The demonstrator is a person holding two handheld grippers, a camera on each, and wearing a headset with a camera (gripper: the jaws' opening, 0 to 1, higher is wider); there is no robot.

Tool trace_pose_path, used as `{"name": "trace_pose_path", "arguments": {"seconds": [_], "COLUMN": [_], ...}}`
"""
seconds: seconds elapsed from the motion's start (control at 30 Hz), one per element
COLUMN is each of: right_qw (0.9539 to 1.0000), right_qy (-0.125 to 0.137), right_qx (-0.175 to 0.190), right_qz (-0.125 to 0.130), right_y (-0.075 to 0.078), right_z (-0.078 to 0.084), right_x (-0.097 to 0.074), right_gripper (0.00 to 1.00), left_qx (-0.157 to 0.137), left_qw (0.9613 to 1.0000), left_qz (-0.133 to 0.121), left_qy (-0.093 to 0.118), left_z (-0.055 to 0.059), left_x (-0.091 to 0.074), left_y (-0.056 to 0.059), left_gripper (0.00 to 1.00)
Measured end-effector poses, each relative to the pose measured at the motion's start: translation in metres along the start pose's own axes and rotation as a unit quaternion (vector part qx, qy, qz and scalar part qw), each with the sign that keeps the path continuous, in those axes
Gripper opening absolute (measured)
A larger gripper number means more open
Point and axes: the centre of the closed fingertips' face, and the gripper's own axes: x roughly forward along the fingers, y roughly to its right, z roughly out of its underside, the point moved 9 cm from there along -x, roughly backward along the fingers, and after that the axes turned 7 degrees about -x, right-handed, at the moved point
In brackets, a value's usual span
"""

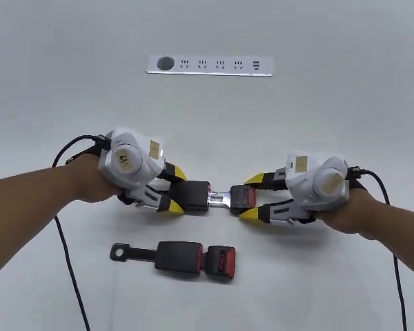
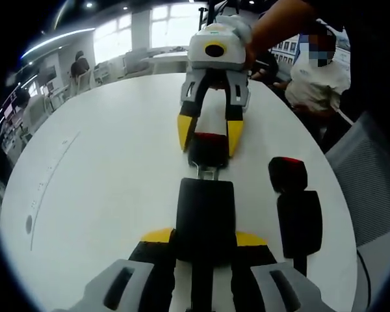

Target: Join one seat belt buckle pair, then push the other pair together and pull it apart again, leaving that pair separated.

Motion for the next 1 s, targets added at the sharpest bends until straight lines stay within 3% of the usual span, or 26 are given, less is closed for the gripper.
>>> {"name": "trace_pose_path", "arguments": {"seconds": [0.3,0.5,1.0], "right_qw": [1.0000,0.9996,0.9996], "right_qy": [0.002,0.008,0.006], "right_qx": [0.004,0.017,0.018], "right_qz": [0.005,0.021,0.021], "right_y": [0.001,-0.005,-0.008], "right_z": [-0.004,-0.005,-0.016], "right_x": [0.012,0.018,0.030], "right_gripper": [0.32,0.32,0.32], "left_qx": [0.003,0.008,0.017], "left_qw": [1.0000,0.9999,0.9997], "left_qz": [-0.003,-0.007,-0.004], "left_qy": [-0.005,-0.010,-0.020], "left_z": [0.000,-0.001,-0.002], "left_x": [0.000,0.000,0.000], "left_y": [0.000,0.002,0.002], "left_gripper": [0.33,0.33,0.32]}}
